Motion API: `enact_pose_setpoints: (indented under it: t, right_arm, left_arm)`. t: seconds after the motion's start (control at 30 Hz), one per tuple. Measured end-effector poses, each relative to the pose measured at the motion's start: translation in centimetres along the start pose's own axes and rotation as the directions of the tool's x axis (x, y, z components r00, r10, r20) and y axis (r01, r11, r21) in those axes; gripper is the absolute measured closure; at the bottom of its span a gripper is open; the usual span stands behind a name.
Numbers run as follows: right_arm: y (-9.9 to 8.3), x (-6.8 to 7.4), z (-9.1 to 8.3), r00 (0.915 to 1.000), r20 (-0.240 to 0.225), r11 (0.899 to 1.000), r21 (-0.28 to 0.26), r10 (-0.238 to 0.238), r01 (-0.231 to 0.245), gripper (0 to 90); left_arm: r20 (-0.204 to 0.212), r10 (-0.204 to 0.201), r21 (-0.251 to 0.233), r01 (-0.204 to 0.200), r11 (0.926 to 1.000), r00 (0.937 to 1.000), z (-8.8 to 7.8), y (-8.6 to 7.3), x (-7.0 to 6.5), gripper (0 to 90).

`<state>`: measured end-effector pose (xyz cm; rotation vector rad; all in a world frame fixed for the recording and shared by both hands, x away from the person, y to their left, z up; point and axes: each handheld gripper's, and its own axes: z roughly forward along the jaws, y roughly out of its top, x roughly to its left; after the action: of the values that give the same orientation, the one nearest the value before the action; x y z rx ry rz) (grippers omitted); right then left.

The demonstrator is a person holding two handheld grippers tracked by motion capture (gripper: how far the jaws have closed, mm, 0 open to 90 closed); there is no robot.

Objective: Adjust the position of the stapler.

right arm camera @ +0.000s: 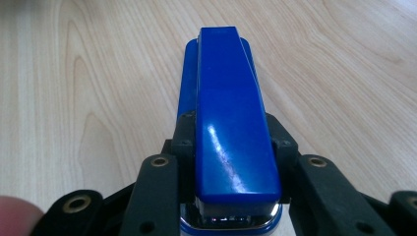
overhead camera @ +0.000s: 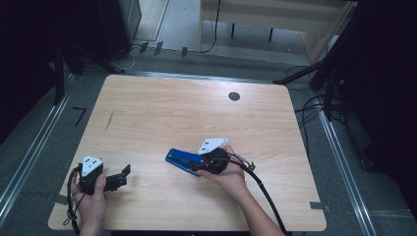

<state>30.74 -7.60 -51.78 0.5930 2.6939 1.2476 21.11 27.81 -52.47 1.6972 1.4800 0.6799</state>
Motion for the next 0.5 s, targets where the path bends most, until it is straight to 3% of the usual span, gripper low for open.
enact_pose_setpoints:
  t: [0.23,0.37,0.43,0.47,0.5]
  right_arm:
    - [-0.9,0.4,-0.7,0.9983,-0.040,0.999,-0.008,-0.042,0.041,67.1]
    - [-1.1,0.6,-1.0,0.9977,-0.051,0.999,-0.007,-0.044,0.044,66.4]
    - [-1.1,0.8,-1.2,0.9986,-0.046,1.000,-0.009,-0.025,0.024,60.2]
    - [-1.1,0.9,-1.5,0.9990,-0.045,0.999,-0.033,0.002,-0.004,48.3]
    - [-1.1,0.9,-1.5,0.9990,-0.045,0.999,-0.033,0.002,-0.004,48.3]
  left_arm:
    - [0.031,0.011,-0.021,-0.011,0.9997,0.9995,-0.1,0.2,-0.7,0.0]
    - [0.064,0.041,-0.022,-0.039,0.9990,0.9971,0.2,0.6,-1.9,0.0]
    - [0.084,0.062,-0.020,-0.060,0.9980,0.9946,0.4,0.8,-2.7,0.1]
    - [0.098,0.072,-0.021,-0.070,0.9973,0.9926,0.5,0.9,-3.2,0.1]
    - [0.116,0.084,-0.021,-0.082,0.9964,0.9897,0.5,1.0,-3.6,0.1]
